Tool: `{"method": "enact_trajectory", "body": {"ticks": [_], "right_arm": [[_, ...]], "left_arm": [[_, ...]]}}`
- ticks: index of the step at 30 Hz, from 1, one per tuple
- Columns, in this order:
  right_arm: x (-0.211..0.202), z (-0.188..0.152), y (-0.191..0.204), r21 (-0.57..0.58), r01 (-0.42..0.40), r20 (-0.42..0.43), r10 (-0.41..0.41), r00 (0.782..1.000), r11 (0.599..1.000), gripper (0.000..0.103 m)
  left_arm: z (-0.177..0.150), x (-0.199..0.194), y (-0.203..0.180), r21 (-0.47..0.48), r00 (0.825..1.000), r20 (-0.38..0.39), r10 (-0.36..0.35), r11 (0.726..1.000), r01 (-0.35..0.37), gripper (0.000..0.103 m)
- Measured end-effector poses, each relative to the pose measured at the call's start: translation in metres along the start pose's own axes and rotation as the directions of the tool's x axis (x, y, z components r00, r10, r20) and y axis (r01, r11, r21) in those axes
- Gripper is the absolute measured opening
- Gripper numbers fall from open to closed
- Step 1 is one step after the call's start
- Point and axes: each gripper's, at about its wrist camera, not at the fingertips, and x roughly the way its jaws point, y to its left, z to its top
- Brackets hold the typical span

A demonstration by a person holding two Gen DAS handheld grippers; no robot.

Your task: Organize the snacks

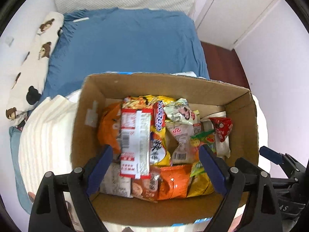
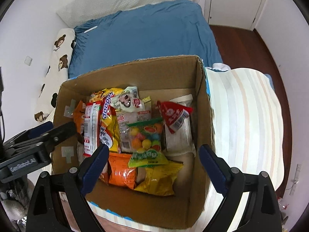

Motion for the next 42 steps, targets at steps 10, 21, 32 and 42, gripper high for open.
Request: {"method": "enact_trajectory", "body": {"ticks": [10, 21, 32, 42], "right_arm": [[-0.039, -0.068, 0.015, -0.02, 0.024, 0.149, -0.021, 0.989, 1.0, 0.096], [-0.103, -0.154, 0.027, -0.041, 0.036, 0.317, -0.022, 0.948, 0.999, 0.096], [-0.175, -0.242, 0.044, -0.085, 0.031, 0.443, 0.01, 0.896, 0.996, 0.096], [-0.237, -0.308, 0.054, -0.105, 0.061, 0.541, 0.006, 0.841, 0.993, 0.1]], "left_arm": [[-0.07, -0.056, 0.01, 0.02, 0.983, 0.17, 0.073, 0.997, -0.078, 0.091], [-0.152, -0.12, 0.011, 0.021, 0.945, 0.316, 0.088, 0.995, -0.099, 0.091], [-0.232, -0.183, 0.016, -0.012, 0.898, 0.426, 0.113, 0.993, -0.119, 0.091], [-0.285, -0.225, 0.012, -0.001, 0.859, 0.497, 0.126, 0.989, -0.145, 0.091]]}}
